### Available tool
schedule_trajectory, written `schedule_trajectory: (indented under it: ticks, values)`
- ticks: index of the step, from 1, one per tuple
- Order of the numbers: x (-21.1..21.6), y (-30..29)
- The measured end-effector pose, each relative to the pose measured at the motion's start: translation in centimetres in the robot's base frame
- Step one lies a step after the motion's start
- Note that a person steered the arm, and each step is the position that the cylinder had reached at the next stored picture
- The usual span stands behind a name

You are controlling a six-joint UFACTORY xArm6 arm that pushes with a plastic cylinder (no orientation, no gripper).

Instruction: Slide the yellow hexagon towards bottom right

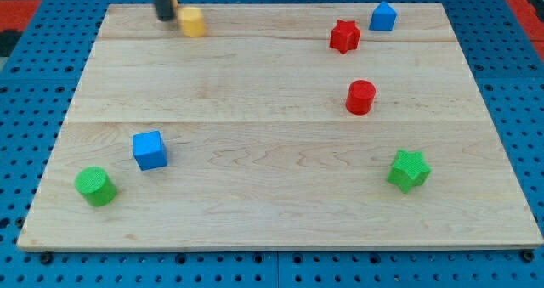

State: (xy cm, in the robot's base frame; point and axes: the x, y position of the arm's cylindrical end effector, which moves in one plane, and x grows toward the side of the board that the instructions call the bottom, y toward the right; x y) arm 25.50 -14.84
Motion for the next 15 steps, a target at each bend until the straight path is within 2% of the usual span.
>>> schedule_trajectory:
  ticks: [1, 2, 3, 4, 6, 8, 9, 10, 11, 12, 13, 14, 15]
  values:
    - [3.1, -8.4]
    - [-0.4, -15.6]
    - [-6.4, -15.0]
    - [-6.3, -14.1]
    - [-4.5, 7.0]
    - [4.6, 4.8]
    - [13.4, 11.9]
    - [15.5, 7.1]
    - [10.4, 6.7]
    - [7.1, 3.6]
    - [7.6, 1.6]
    - [12.1, 3.0]
    - [5.7, 3.0]
